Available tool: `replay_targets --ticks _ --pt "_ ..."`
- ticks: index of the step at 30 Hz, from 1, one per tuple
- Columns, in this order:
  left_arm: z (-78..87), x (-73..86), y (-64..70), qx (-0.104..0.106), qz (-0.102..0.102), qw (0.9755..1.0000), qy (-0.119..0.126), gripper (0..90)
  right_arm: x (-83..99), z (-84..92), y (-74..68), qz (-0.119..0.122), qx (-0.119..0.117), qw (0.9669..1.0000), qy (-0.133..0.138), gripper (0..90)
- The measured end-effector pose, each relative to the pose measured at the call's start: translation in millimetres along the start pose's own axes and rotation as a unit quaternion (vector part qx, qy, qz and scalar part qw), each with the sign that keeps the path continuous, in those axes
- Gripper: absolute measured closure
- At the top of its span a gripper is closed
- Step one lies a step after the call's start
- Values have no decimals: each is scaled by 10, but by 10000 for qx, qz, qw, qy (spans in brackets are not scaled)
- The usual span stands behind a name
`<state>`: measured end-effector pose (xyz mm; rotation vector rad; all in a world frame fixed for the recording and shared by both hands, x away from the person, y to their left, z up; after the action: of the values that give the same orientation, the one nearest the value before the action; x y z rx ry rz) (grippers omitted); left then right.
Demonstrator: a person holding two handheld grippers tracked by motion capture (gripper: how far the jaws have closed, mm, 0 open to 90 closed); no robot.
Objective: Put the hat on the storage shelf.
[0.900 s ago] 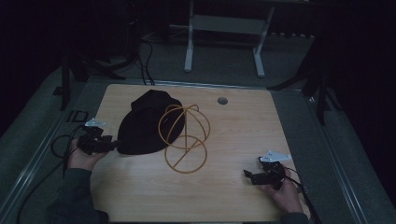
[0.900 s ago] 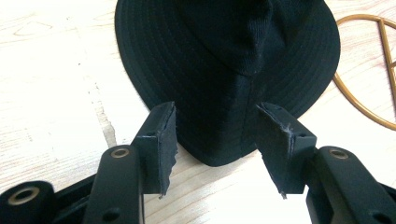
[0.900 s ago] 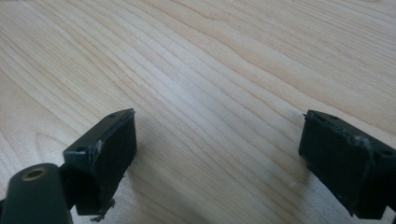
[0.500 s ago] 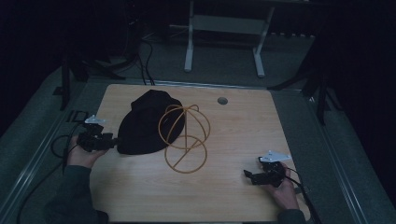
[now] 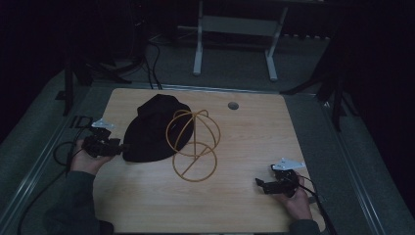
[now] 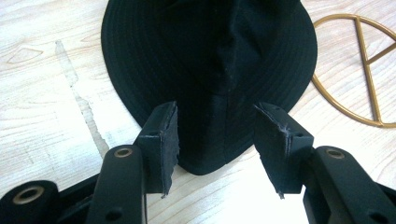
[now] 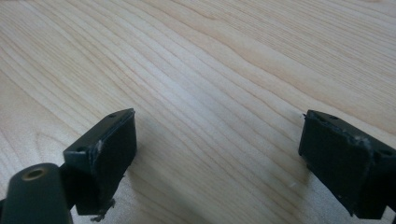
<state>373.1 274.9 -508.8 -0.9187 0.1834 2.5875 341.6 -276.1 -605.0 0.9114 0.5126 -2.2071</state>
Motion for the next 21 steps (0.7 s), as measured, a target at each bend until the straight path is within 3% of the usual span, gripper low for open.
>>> replay_targets --ticks 21 --pt "27 -190 5 2 -406 9980 -488 492 0 0 0 0 0 10000 0 112"
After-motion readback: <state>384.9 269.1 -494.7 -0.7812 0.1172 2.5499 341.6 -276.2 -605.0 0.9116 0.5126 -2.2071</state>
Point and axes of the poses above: each handheld gripper's, and its own axes: z roughly backward along the jaws, x roughly out of its underside, y roughly to its right, the point moved 5 cm from there along -z, roughly forward along the jaws, and after that the axes turned 8 degrees about -x, right-handed, at the moved point
